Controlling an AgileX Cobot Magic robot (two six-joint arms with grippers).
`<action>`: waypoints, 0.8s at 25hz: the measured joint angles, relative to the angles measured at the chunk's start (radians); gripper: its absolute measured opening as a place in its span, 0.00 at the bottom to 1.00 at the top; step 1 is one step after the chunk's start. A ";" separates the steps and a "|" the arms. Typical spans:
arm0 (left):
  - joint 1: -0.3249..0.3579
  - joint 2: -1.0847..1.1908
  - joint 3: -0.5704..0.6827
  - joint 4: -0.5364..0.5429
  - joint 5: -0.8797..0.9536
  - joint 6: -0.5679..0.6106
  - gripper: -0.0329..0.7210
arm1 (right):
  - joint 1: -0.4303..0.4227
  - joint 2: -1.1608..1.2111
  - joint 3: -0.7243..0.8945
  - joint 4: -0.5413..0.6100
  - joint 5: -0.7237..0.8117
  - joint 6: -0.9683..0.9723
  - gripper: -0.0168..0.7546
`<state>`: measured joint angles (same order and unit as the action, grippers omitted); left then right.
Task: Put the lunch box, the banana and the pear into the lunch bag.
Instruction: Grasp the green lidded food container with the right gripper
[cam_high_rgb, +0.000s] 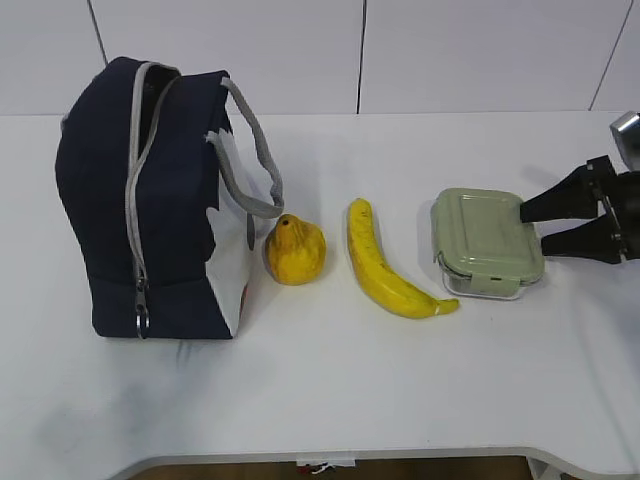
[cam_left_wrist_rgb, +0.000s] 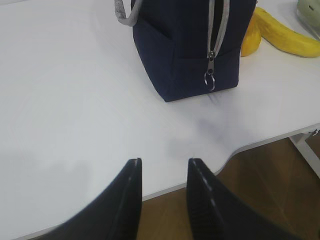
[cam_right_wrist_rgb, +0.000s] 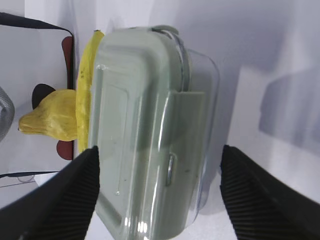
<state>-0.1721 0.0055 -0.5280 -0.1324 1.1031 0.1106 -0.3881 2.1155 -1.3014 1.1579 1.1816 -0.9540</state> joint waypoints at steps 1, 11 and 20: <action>0.000 0.000 0.000 0.000 0.000 0.000 0.36 | 0.004 0.001 0.000 0.000 -0.001 -0.002 0.79; 0.000 0.000 0.000 0.000 0.000 0.000 0.36 | 0.039 0.037 0.000 0.002 -0.002 -0.012 0.79; 0.000 0.000 0.000 0.000 0.000 0.000 0.36 | 0.040 0.059 0.000 0.014 -0.004 -0.020 0.79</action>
<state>-0.1721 0.0055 -0.5280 -0.1324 1.1031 0.1106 -0.3485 2.1742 -1.3014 1.1720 1.1777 -0.9737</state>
